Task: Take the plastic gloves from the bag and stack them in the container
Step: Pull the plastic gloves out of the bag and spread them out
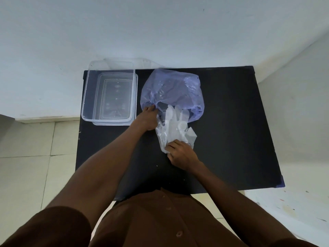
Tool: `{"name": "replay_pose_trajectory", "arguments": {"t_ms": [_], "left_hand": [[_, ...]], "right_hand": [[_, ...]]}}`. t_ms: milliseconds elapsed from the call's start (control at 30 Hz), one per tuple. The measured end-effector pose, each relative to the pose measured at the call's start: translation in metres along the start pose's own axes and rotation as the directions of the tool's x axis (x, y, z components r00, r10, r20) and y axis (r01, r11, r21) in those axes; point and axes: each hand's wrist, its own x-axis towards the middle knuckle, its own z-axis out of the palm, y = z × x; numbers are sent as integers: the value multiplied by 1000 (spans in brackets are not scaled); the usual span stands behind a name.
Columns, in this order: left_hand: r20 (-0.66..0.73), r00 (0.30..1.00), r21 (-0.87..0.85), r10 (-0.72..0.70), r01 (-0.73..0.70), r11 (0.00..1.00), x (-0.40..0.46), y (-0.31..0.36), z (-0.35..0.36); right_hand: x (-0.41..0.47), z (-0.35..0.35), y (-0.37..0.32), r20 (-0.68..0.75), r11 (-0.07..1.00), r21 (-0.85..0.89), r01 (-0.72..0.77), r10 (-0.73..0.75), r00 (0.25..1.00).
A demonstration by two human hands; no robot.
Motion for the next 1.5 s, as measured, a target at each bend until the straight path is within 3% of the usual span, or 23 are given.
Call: {"name": "replay_pose_trajectory", "arguments": {"t_ms": [200,367,567,700,900,1233,1400,1500], "left_hand": [[-35,999,-63,8,-10,998,-25,11,-5],[-211,977,-141,-23,-7,990,-59,23,4],[-335,942,-238,-37,-47,970,-106,41,43],[-326,945,-189,11,-76,979,-123,49,75],[-240,971,-26,16,-22,999,-137,50,102],[-218,976,69,5,10,998,-154,49,102],[-224,974,-1,-9,9,1000,-162,42,97],[-241,970,-71,4,-22,997,-165,38,97]], "right_hand": [[-12,-1,-2,46,999,27,33,-34,998],[-22,-1,-1,-16,997,76,25,-24,1000],[-33,-8,-3,66,984,176,-3,-9,998],[-50,-10,3,43,997,70,-23,21,999],[-63,-9,9,126,973,-43,-226,230,965],[-58,-15,-10,214,935,25,-354,341,915],[-63,-16,-22,182,878,78,-471,452,873],[-67,-17,-28,126,810,78,-581,570,812]]}}
